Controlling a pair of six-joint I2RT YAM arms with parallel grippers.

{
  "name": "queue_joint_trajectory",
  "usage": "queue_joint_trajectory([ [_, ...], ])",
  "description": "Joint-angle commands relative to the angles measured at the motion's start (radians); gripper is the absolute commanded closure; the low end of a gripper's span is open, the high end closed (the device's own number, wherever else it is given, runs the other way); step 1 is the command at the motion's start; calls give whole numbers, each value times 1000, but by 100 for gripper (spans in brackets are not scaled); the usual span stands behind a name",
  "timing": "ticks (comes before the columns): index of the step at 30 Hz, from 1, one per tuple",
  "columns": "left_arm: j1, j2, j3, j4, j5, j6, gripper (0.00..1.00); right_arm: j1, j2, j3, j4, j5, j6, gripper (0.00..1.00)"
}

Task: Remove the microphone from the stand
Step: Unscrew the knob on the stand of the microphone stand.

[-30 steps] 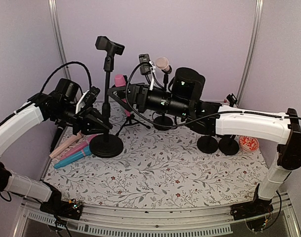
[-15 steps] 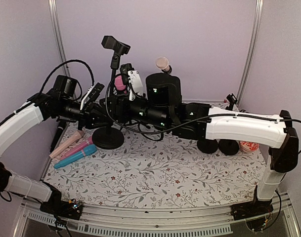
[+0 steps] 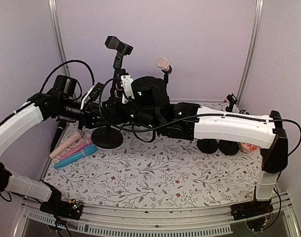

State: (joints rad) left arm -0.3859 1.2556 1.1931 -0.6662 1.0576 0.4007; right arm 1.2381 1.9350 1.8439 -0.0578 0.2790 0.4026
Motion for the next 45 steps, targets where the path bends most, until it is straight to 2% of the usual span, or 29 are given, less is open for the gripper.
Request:
queue_joint_trajectory([
  [1,7,-22,7,53,36,15,100,0,-7,24,40,0,9,97],
  [2,7,-22,7,49,41,16,100,0,-13,17,54,-10,6,100],
  [6,7,-25,4,33,63,29,100,1,-40,-12,111,-53,-7,100],
  [10,7,-22,3,4,115,50,100,-9,-65,-41,187,-161,-16,100],
  [16,2,-18,-8,-20,213,56,100,-31,-113,-128,371,-416,-8,100],
  [27,-17,-9,-50,-24,347,36,100,-50,-98,-133,565,-827,35,100],
  [34,-35,0,-65,-24,391,22,100,-60,-59,-115,700,-1031,106,100],
  [45,-59,19,-48,-44,429,39,100,-63,45,23,757,-1295,180,100],
])
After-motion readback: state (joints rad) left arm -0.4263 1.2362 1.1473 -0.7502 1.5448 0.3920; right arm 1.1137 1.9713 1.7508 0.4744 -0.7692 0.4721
